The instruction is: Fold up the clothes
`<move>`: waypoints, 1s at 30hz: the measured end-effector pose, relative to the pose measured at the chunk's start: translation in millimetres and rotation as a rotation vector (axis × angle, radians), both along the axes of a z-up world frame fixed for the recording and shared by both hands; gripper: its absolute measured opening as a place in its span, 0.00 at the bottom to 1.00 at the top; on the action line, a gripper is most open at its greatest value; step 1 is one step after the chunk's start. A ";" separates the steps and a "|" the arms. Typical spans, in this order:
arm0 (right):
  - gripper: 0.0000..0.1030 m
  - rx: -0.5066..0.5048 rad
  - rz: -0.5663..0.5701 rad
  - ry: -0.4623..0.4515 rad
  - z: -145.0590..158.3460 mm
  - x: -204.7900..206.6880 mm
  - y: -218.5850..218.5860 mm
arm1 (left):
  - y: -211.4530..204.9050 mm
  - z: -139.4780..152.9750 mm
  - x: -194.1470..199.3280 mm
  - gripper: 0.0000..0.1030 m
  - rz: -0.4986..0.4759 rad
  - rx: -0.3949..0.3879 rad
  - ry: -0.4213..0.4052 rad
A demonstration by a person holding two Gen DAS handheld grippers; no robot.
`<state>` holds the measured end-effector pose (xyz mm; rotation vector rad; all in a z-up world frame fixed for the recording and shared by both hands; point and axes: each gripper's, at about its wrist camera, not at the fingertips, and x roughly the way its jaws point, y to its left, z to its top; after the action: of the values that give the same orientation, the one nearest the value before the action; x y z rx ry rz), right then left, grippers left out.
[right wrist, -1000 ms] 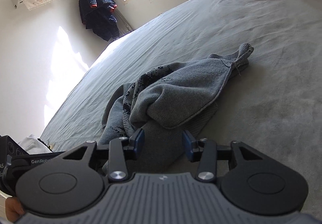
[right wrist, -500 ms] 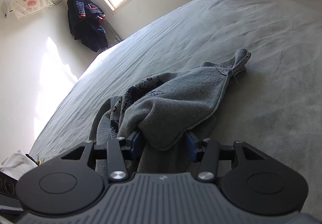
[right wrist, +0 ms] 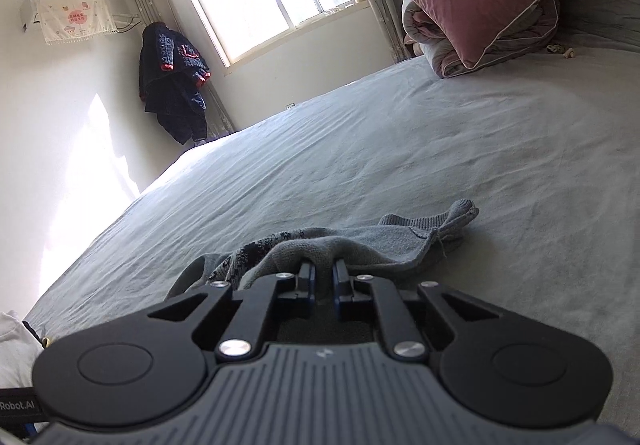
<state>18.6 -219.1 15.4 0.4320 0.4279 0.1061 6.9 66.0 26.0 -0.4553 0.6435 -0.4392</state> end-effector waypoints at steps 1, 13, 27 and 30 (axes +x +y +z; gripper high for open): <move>0.09 0.001 -0.006 -0.008 3.0 0.5 -2.5 | 4.4 3.2 -0.4 0.08 0.009 -0.005 -0.012; 0.09 -0.009 -0.134 -0.063 18.4 21.0 -49.1 | 60.1 22.6 25.4 0.07 0.193 0.023 -0.075; 0.12 -0.042 -0.192 0.106 -32.5 59.6 -70.3 | 67.5 -18.3 77.8 0.09 0.296 0.187 0.025; 0.16 -0.059 -0.183 0.118 -32.2 56.1 -68.4 | 68.7 -17.6 78.3 0.21 0.291 0.171 0.064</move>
<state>74.7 -287.6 -16.8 0.4192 0.5039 -0.1099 85.2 134.7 8.4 -0.3937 0.6589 -0.0931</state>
